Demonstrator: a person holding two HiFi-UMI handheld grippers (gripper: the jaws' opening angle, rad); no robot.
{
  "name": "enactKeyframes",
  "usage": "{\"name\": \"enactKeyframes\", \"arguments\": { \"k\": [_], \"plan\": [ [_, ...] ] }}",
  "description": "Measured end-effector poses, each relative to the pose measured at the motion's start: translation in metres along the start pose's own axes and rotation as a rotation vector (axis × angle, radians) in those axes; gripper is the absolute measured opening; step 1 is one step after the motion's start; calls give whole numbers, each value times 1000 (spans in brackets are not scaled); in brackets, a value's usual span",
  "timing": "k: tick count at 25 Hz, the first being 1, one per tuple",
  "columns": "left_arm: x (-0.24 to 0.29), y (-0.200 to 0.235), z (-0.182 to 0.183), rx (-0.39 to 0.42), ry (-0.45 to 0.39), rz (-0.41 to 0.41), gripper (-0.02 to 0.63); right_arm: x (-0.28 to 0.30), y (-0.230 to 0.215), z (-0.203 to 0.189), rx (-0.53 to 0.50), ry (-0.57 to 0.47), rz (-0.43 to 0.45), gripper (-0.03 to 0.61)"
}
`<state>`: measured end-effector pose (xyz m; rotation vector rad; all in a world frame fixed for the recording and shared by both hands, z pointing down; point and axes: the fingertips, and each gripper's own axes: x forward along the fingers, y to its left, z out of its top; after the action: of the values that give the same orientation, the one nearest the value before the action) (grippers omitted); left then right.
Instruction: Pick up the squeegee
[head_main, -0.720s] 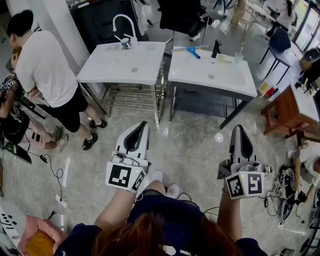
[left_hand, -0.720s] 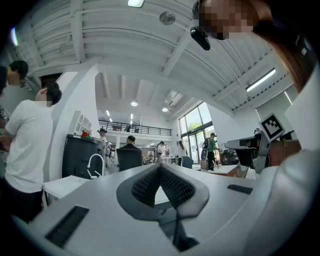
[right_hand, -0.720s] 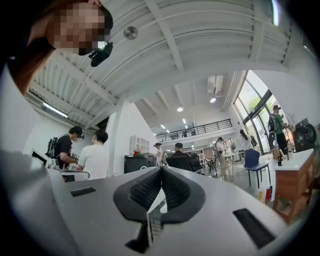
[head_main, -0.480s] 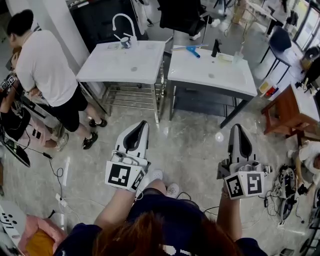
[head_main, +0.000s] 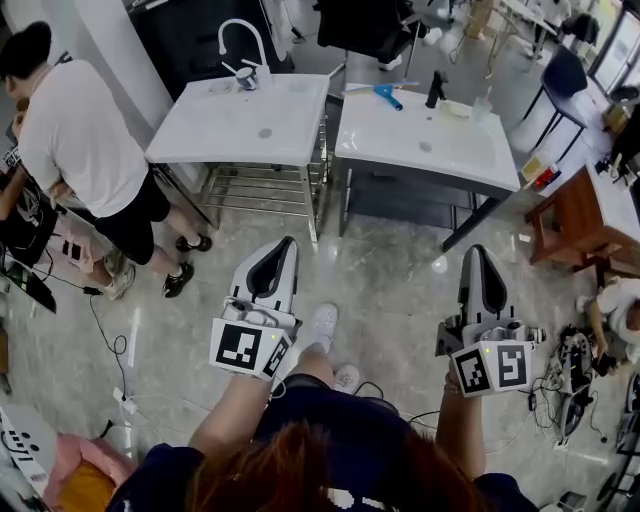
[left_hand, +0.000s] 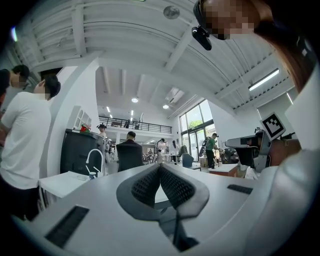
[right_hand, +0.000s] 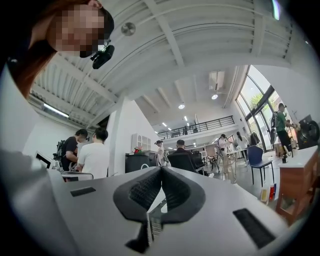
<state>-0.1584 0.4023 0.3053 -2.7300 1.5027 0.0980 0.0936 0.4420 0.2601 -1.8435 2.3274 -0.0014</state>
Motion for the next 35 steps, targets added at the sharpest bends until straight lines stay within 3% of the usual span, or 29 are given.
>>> {"name": "enactKeyframes", "arguments": {
  "k": [16,24,27,31,35],
  "plan": [
    [177,117,11,8,-34,-78,20,195,-26,-7,-6,-29,-38,15],
    [240,159,9,-5,-37,-119,20,261,-32,-11,-22,-31,-57,15],
    [256,167,-2,-20,-16,-119,20,279,-36,-20,-19,-5,-51,43],
    [278,173,-18,-37,15,-104,20,303,-51,-37,-7,49,-36,184],
    [305,178,-26,-35,25,-76,20,332,-73,-45,-7,53,-20,218]
  ]
}}
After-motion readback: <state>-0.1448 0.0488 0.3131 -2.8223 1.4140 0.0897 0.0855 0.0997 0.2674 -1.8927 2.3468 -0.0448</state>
